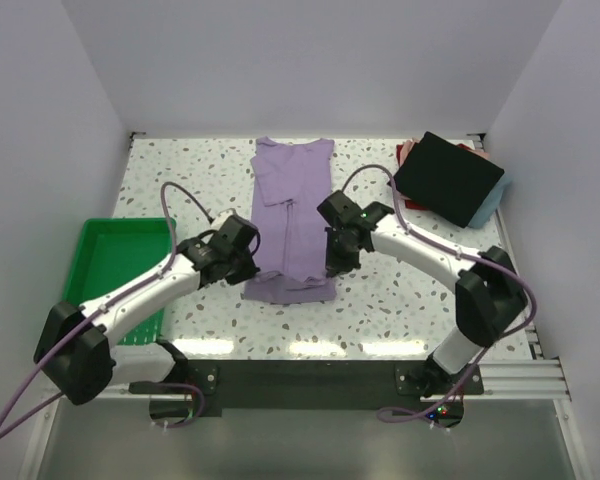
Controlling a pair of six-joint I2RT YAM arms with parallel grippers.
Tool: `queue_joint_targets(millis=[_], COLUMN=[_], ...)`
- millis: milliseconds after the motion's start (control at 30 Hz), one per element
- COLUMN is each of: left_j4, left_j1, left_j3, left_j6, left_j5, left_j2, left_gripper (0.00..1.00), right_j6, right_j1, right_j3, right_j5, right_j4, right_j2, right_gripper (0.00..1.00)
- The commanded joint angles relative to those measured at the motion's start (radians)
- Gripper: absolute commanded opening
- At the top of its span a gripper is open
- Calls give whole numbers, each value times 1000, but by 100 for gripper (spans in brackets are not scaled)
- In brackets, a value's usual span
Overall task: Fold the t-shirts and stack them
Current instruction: Fold the tshirt
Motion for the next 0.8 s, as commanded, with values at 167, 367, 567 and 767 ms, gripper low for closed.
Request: queue_joint_targets(millis=[167, 367, 567, 767], left_j4=[169, 244, 301, 354], left_j1=[156, 289, 360, 427], left_j3=[229, 335, 436, 502], left_j6=[269, 347, 396, 431], left_j5=[51, 119, 186, 261], left_j2=[241, 375, 504, 591], left_gripper=[0, 0, 0, 0], right_j6=[-125, -135, -130, -118], right_j1=[-113, -173, -211, -251], right_j3=[330, 523, 670, 769], right_j5=[-2, -8, -5, -8], right_j4=[-62, -89, -117, -123], right_j2=[261, 421, 528, 599], right_gripper=[0, 0, 0, 0])
